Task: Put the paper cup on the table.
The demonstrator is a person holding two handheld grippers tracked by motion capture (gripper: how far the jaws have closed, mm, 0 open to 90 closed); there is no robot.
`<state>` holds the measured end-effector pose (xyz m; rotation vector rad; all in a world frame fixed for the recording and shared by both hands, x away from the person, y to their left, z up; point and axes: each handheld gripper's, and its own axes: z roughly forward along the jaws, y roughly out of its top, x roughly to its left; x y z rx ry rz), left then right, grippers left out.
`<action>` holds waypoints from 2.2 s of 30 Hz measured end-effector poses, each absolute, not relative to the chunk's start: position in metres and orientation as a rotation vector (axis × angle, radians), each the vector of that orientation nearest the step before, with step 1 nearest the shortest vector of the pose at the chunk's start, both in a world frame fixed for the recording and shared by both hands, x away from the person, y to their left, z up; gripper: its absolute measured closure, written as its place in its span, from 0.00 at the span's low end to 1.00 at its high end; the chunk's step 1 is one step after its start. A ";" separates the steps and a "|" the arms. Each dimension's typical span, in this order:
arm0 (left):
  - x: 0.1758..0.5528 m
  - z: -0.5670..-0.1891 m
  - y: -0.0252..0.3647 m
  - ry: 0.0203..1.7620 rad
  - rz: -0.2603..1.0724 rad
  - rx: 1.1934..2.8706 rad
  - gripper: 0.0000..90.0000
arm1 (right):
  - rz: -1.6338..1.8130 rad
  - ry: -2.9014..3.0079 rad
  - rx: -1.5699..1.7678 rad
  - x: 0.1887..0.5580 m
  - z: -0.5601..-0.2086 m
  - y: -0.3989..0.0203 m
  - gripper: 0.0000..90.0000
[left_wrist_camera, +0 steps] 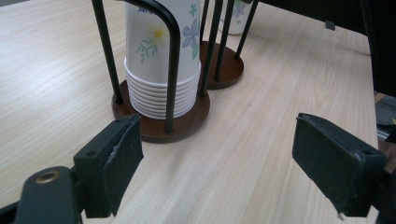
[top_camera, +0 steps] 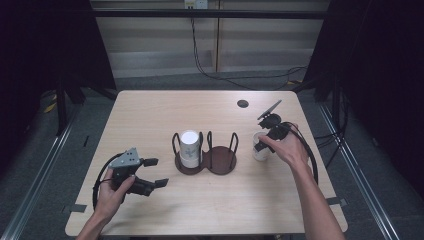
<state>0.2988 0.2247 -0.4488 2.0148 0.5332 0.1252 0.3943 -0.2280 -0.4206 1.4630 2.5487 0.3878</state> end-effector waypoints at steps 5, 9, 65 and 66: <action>0.298 -0.449 0.224 0.532 0.129 2.017 0.18 | 0.441 2.540 1.450 0.393 -0.419 -0.228 0.19; 0.298 -0.449 0.223 0.532 0.129 2.020 0.18 | 0.483 2.519 1.449 0.389 -0.417 -0.231 0.18; 0.290 -0.449 0.220 0.577 0.134 1.974 0.18 | 1.225 1.918 1.311 0.270 -0.414 -0.242 0.15; 0.289 -0.450 0.220 0.576 0.128 1.978 0.18 | 1.228 1.907 1.307 0.267 -0.416 -0.240 0.15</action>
